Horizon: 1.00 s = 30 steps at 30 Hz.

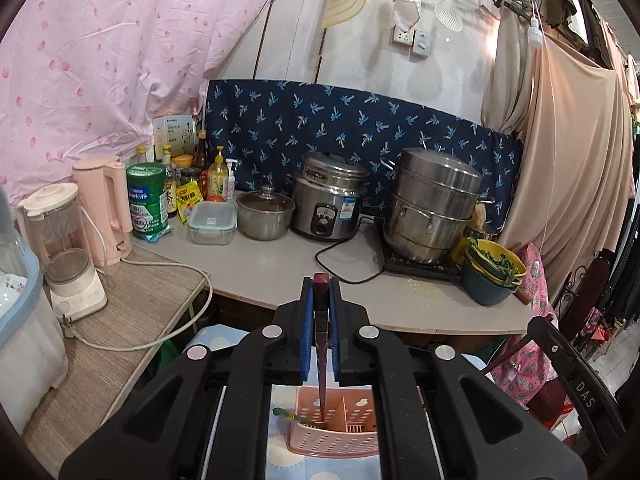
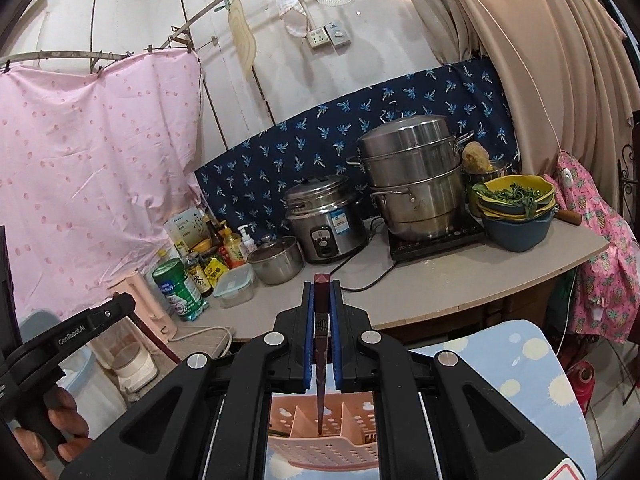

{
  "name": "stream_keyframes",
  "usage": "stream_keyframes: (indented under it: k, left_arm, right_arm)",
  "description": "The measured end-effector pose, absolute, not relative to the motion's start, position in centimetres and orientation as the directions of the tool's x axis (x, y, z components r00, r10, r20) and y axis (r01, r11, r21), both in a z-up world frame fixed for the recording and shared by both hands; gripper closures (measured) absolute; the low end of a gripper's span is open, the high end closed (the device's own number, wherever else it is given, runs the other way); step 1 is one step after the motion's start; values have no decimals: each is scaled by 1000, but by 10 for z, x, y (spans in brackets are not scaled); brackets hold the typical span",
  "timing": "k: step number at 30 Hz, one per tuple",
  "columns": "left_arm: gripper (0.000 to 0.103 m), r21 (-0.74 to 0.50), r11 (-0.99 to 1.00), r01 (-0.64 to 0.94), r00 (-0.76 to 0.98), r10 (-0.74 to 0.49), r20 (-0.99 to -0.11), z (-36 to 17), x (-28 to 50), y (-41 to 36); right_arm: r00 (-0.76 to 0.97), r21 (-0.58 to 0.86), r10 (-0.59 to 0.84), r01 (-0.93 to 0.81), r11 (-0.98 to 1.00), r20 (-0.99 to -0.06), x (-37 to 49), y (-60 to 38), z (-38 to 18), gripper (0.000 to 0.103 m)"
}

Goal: Organize utensils
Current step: 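Lift both dark red chopsticks and lower them into the pink basket, then open both tools to release the chopsticks into the basket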

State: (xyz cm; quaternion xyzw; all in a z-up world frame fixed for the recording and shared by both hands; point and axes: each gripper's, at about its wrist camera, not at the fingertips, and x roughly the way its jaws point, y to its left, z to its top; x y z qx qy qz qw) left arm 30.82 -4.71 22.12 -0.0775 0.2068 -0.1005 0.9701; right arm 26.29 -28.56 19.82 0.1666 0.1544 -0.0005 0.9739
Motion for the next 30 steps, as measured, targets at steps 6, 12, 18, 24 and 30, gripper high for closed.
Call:
stream_keyframes:
  k: [6,12,18,24,30]
  left_arm:
    - [96,-189,970,153,871,-223,-438,195,318,-48]
    - [84,-185,973,141,856,-213,-471,180,320,-46]
    - [63,-181,974,138,860,-209,-466,179,307,-43]
    - [53,-155,977,144,859,-201,-471,177,274,-36]
    - [53,-123,979,165,838,-205,-506,159,225,-22]
  right_arm:
    - [933,297,45,68,952,-357,273,-280,171,95]
    - [925,295,41,78,952,-377,273,-280,160,89]
    - [931,300,35,81,950,-363,258,-282,166,74]
    - [931,274,36,70,959,-362,221,-276,171,71]
    - [915,243,32,73,967,-401,164,-269,154,70]
